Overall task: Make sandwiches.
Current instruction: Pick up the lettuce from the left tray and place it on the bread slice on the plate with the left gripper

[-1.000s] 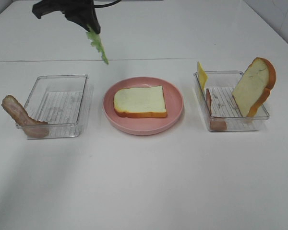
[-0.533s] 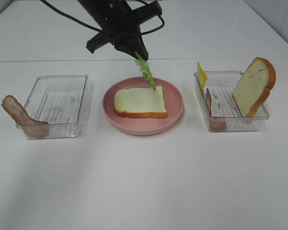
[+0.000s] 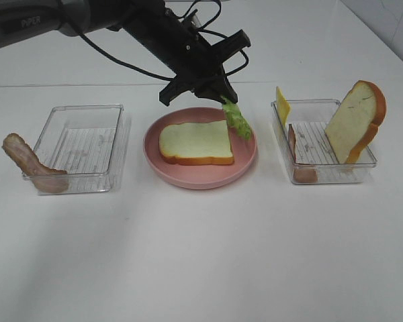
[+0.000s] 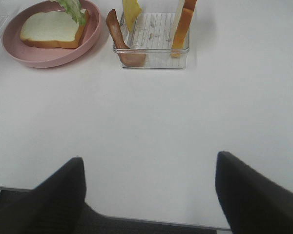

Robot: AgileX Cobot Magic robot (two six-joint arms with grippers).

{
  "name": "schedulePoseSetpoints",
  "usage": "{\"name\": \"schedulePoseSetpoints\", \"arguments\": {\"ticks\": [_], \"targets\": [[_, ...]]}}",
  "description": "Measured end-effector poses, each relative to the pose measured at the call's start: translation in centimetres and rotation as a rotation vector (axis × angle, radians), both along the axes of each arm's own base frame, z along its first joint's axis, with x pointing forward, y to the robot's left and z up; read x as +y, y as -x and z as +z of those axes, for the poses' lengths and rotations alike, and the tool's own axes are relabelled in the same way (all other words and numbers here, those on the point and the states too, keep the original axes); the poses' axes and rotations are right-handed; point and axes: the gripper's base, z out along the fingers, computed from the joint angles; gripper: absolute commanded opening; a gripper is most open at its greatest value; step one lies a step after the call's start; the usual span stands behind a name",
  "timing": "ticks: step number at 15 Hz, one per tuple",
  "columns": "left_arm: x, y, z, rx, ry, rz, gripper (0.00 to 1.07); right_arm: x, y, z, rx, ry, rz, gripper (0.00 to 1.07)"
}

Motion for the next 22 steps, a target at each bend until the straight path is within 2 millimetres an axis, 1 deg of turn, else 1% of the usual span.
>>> {"name": "schedulePoseSetpoints", "arguments": {"ticks": [1,4,6,10,14,16,17,20,21,22], "targets": [[0.0,0.1,-0.9,0.025,-0.020,-0.020,0.00,0.0,0.0,0.0,0.000,0.000,0.000,0.73],[0.4,0.3,-1.3,0.020,-0.083,-0.049,0.00,0.0,0.0,0.0,0.000,0.000,0.000,0.73],[0.9,0.3,-1.7,0.011,-0.162,-0.079,0.00,0.0,0.0,0.0,0.000,0.000,0.000,0.73],[1.7,0.7,-2.2,0.026,-0.265,-0.124,0.00,0.0,0.0,0.0,0.000,0.000,0.000,0.73],[2.5,0.6,-2.6,0.025,-0.366,-0.118,0.00,0.0,0.0,0.0,0.000,0.000,0.000,0.73],[2.6,0.5,-2.6,0.016,-0.381,-0.116,0.04,0.0,0.0,0.0,0.000,0.000,0.000,0.73],[2.6,0.4,-2.6,0.003,-0.383,-0.111,0.12,0.0,0.0,0.0,0.000,0.000,0.000,0.73],[2.6,0.0,-2.6,-0.036,-0.385,-0.095,0.63,0.0,0.0,0.0,0.000,0.000,0.000,0.73],[2.7,0.0,-2.6,-0.037,-0.386,-0.095,0.68,0.0,0.0,0.0,0.000,0.000,0.000,0.73],[2.8,0.0,-2.6,-0.044,-0.407,-0.098,0.80,0.0,0.0,0.0,0.000,0.000,0.000,0.73]]}}
